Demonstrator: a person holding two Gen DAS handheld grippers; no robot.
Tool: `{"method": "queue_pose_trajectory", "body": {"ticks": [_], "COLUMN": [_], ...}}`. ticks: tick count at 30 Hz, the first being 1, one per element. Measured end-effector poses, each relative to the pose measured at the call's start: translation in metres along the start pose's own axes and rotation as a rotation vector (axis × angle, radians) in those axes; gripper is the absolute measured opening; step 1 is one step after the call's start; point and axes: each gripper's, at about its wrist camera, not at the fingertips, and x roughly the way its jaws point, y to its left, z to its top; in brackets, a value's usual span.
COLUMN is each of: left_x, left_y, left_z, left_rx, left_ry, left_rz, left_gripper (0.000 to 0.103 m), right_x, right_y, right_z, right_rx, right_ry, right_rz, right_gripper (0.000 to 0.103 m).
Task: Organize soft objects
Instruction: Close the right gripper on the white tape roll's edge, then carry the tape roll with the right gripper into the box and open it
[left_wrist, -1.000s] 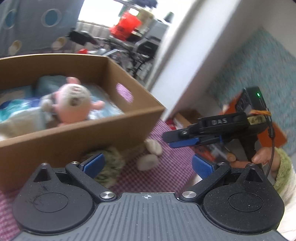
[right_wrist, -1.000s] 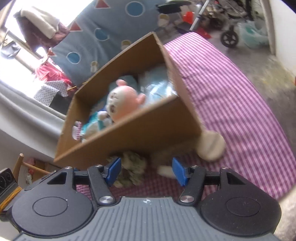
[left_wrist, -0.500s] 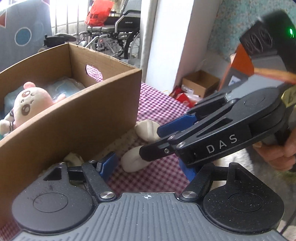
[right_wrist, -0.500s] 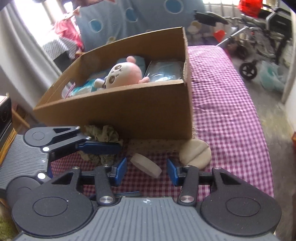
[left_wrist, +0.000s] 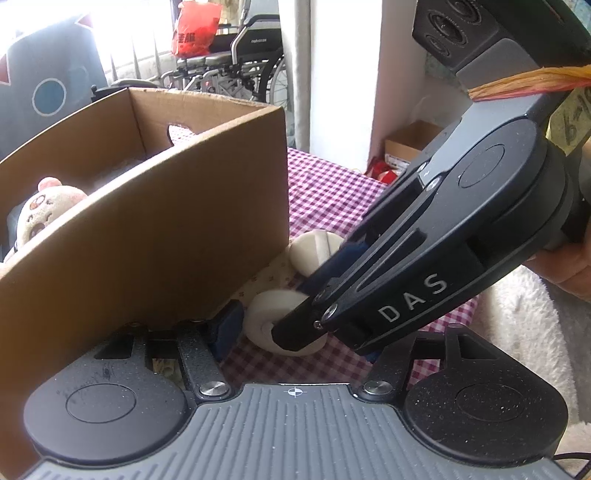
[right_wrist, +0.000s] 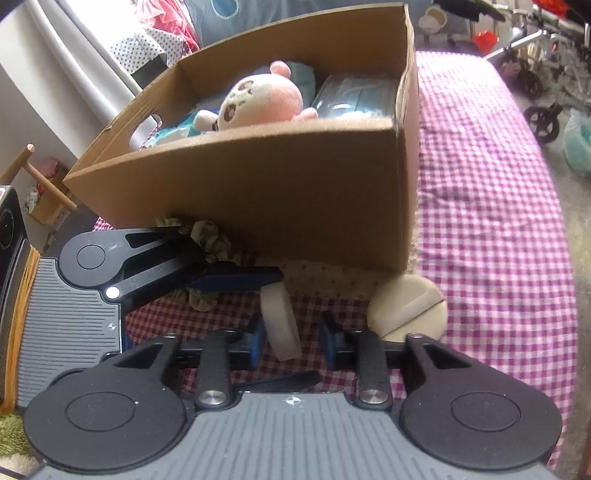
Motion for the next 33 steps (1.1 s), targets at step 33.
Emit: {"method": "queue_pose_trajectory", "body": {"ticks": [33], "left_x": [-0.119], "left_y": [0.136], "left_z": [0.038], "left_rx": [-0.372], "left_ry": [-0.167], "left_rz": [0.051], "left_gripper": [0.07], "right_x": [0.025], "right_y": [0.023], "right_z": [0.174], "right_rx": [0.134], "right_ry": [0.178], "right_rz": [0.214], "right_gripper": [0.013]}}
